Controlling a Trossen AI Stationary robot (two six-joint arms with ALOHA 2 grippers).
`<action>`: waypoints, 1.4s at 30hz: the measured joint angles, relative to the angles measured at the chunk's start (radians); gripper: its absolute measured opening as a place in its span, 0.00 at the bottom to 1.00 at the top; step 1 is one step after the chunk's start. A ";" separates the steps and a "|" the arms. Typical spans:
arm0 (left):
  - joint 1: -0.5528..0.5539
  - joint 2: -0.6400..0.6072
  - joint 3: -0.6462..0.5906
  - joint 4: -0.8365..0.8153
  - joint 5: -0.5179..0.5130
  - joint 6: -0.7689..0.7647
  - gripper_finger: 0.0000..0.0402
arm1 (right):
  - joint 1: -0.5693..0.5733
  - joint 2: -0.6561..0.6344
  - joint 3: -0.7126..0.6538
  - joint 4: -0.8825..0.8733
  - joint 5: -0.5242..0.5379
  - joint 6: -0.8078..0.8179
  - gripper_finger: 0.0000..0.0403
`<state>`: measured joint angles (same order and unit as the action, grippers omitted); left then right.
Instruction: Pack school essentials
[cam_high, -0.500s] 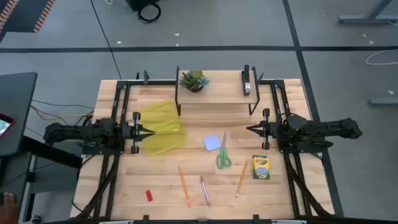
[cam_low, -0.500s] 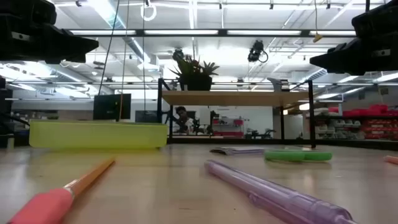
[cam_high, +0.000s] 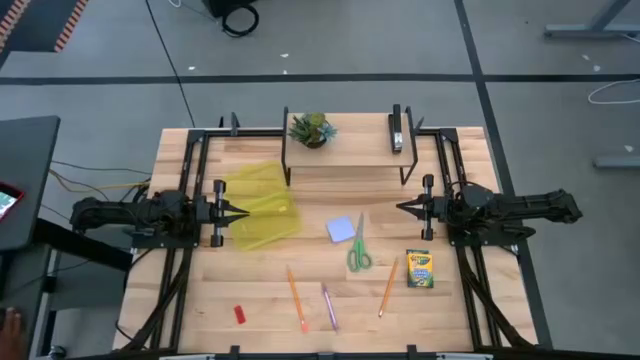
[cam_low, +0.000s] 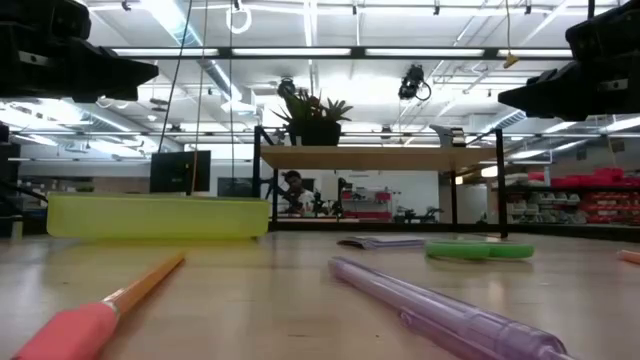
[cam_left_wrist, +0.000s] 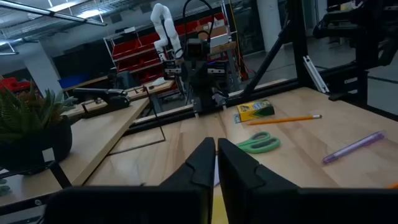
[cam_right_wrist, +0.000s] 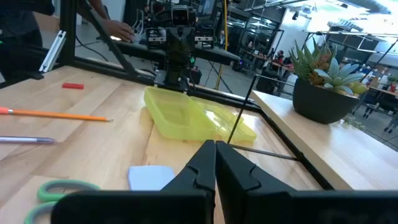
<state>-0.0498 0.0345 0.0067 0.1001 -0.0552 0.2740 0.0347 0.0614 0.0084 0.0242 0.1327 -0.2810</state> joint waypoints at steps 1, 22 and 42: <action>0.000 0.000 0.000 0.000 0.000 0.000 0.07 | 0.000 0.000 0.000 0.000 0.000 0.000 0.04; 0.000 0.000 0.000 0.000 0.000 0.000 0.06 | 0.000 0.000 0.000 0.000 0.000 0.000 0.04; 0.000 0.000 0.000 0.000 0.000 0.000 0.07 | 0.000 0.000 0.000 0.000 0.000 0.000 0.04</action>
<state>-0.0496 0.0343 0.0069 0.1001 -0.0555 0.2735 0.0345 0.0616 0.0082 0.0242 0.1329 -0.2809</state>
